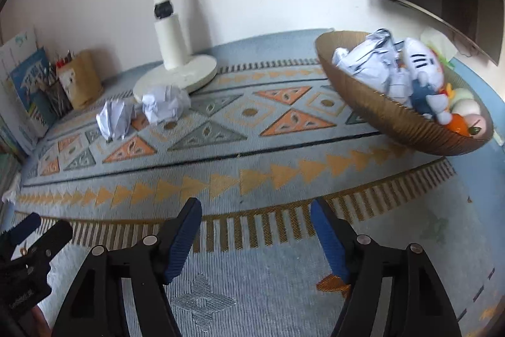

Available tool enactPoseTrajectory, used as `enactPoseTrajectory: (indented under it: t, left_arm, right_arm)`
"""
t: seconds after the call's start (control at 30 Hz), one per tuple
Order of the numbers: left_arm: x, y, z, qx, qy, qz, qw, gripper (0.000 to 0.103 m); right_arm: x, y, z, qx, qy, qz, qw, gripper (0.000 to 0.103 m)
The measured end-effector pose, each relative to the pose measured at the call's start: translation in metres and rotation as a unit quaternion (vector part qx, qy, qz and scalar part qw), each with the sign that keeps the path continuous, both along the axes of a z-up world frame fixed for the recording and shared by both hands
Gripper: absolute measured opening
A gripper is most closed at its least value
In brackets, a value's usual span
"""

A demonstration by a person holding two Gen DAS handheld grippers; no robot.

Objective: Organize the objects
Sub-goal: 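Move both open grippers back toward the last two paper balls by the lamp, then grasp a paper ball with the left gripper while the right gripper grasps the other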

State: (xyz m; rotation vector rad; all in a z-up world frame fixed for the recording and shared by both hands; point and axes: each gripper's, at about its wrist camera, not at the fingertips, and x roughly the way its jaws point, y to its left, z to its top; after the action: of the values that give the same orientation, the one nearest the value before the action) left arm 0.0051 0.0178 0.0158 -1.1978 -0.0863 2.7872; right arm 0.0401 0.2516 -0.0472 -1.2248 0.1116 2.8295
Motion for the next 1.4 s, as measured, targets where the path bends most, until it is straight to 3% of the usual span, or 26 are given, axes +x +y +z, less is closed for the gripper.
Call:
enactPoseTrajectory:
  t: [0.27,0.4,0.63,0.73,0.87,1.3,1.4]
  left_arm:
    - [-0.002,-0.001,-0.004,-0.007,-0.012,0.009,0.9999,0.095]
    - [-0.003,-0.001,-0.005,-0.01,-0.018,0.011,0.9997,0.095]
    - [-0.007,0.0,-0.008,-0.016,-0.03,0.013,0.9993,0.097]
    - [-0.014,0.004,-0.015,-0.031,-0.059,0.018,0.9976,0.1]
    - [-0.017,0.009,-0.017,-0.05,-0.066,0.02,0.9964,0.102]
    - [-0.015,0.009,-0.016,-0.047,-0.068,0.017,0.9964,0.102]
    - [-0.023,0.0,-0.002,-0.01,-0.069,-0.005,0.9976,0.102]
  right_arm:
    - [0.003,-0.015,0.0,0.051,0.01,0.007,0.999,0.082]
    - [0.003,-0.02,0.0,0.062,0.015,0.012,0.998,0.083]
    - [0.003,-0.019,0.0,0.057,0.012,0.015,0.998,0.083]
    - [0.001,-0.02,-0.002,0.057,0.003,0.015,0.998,0.084]
    - [-0.001,-0.02,-0.004,0.054,-0.007,0.018,0.998,0.084]
    - [-0.006,-0.021,-0.01,0.046,-0.029,0.027,0.998,0.084]
    - [-0.015,-0.02,-0.008,0.005,-0.066,0.051,0.997,0.08]
